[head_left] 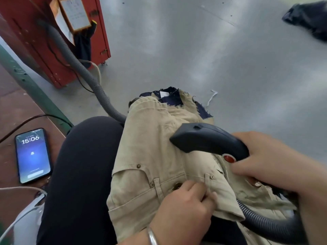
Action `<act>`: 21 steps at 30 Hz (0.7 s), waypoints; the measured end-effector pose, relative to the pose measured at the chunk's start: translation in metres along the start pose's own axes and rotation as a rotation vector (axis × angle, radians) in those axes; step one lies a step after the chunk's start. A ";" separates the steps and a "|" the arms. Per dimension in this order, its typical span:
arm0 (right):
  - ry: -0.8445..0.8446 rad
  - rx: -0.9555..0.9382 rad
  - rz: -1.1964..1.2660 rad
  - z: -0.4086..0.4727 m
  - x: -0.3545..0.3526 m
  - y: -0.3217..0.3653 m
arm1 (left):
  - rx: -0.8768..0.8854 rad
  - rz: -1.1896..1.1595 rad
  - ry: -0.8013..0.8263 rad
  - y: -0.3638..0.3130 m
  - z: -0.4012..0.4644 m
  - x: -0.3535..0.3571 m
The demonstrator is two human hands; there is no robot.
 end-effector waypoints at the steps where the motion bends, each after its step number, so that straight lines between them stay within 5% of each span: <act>1: 0.011 -0.008 0.036 0.006 -0.002 0.003 | -0.006 -0.008 -0.004 0.001 0.000 -0.001; 13: -0.141 0.007 0.156 0.059 -0.038 0.033 | -0.018 -0.076 0.066 0.004 -0.002 0.000; 21: -0.266 -0.023 0.021 -0.039 -0.035 0.012 | -0.015 -0.112 0.067 0.004 -0.001 -0.001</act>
Point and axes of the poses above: each hand's wrist, its own z-axis towards the middle knuckle, its own x-axis out of the palm, y = z × x, the point moved 9 cm from there along z, towards the middle knuckle, and after that the axes turned 15 degrees about y, right-handed, at the moved point
